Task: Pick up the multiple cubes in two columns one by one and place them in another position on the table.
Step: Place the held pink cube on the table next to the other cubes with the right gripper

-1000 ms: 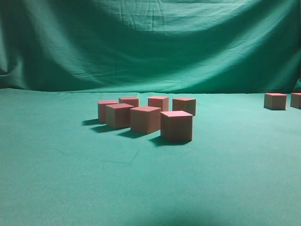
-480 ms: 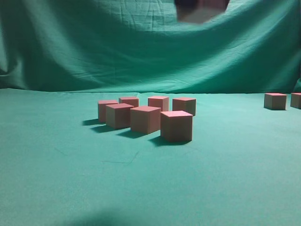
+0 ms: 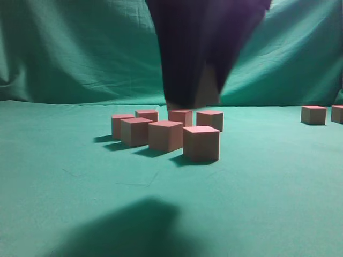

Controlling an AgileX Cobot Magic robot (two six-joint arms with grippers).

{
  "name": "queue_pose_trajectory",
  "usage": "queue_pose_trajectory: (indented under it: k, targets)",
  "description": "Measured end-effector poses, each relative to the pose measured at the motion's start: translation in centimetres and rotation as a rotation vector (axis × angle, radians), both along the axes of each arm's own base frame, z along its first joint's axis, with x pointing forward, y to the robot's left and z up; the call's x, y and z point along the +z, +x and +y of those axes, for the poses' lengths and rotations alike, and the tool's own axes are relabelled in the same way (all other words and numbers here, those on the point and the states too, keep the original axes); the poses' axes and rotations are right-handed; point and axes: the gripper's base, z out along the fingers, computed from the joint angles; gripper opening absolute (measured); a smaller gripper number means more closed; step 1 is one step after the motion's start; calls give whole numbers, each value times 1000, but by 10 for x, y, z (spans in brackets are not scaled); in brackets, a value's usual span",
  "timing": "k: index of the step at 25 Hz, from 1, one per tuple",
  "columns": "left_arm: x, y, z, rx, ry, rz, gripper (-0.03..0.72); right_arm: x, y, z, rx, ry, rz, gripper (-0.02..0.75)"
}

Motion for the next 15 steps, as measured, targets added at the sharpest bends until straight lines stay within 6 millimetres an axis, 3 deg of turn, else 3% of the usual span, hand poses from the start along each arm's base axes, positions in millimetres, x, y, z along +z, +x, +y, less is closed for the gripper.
queue_pose_trajectory:
  k: [8, 15]
  targets:
    - [0, 0, 0, 0, 0, 0, 0, -33, -8, -12, 40, 9, -12, 265]
    - [0, 0, 0, 0, 0, 0, 0, -33, 5, -15, 59, 32, -93, 265]
